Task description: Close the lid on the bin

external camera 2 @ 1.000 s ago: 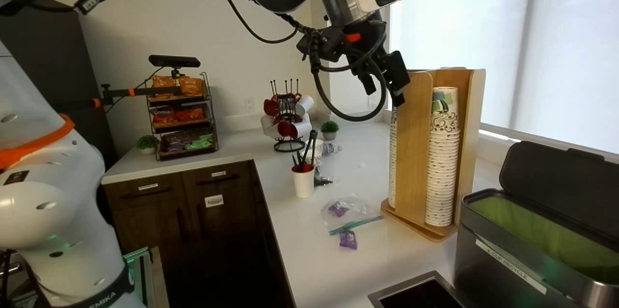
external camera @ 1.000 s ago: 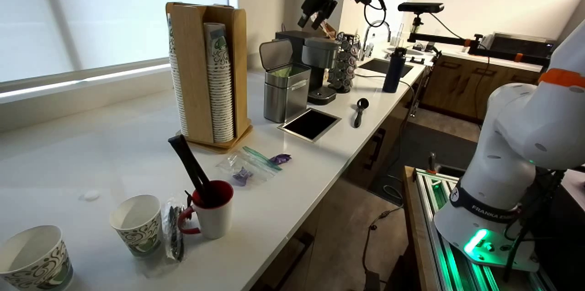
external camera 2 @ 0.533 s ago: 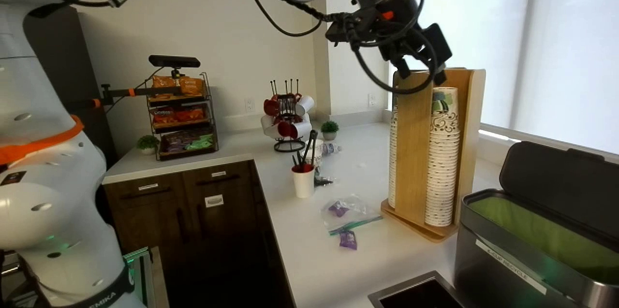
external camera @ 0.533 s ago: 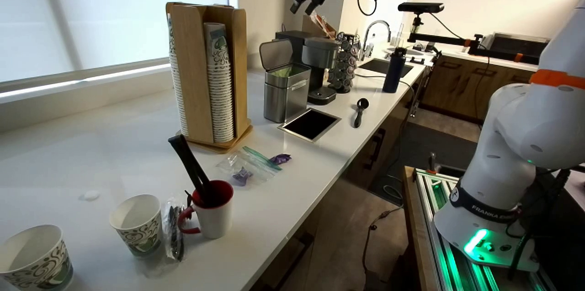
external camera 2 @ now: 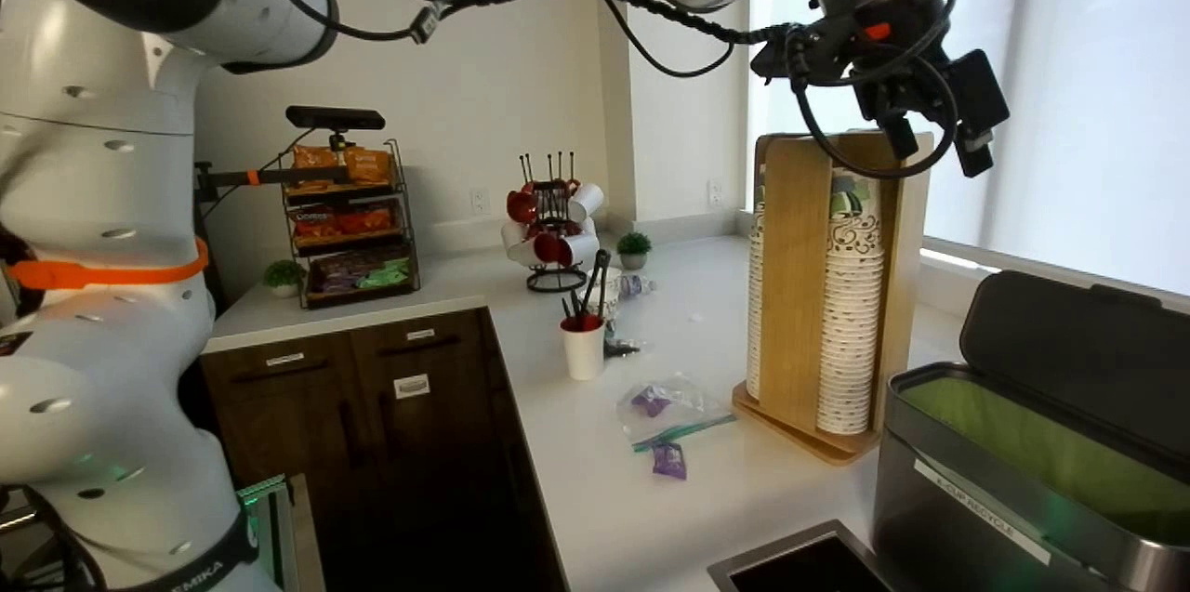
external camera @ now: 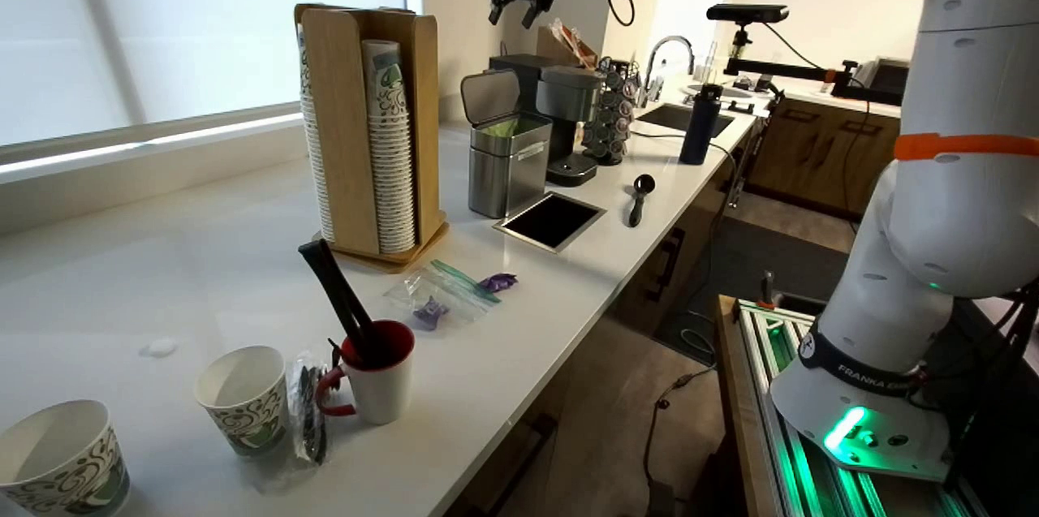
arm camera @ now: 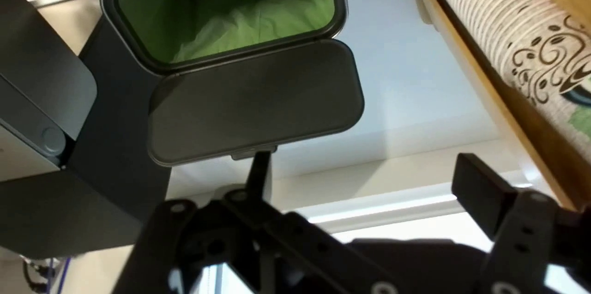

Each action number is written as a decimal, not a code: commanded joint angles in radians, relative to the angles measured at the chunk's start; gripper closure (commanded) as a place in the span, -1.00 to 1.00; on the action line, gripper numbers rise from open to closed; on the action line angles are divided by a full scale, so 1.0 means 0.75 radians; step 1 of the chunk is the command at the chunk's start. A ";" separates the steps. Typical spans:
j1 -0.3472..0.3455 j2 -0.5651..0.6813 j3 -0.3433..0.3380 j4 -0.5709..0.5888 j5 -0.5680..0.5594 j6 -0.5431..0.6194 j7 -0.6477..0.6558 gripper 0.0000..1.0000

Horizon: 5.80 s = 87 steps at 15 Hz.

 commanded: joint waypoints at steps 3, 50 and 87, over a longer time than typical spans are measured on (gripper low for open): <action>-0.015 0.096 0.006 0.127 -0.002 -0.047 0.096 -1.00; -0.335 0.750 0.224 1.078 -0.068 -0.515 -0.581 -1.00; -0.360 0.938 0.189 1.157 -0.029 -0.368 -0.374 -1.00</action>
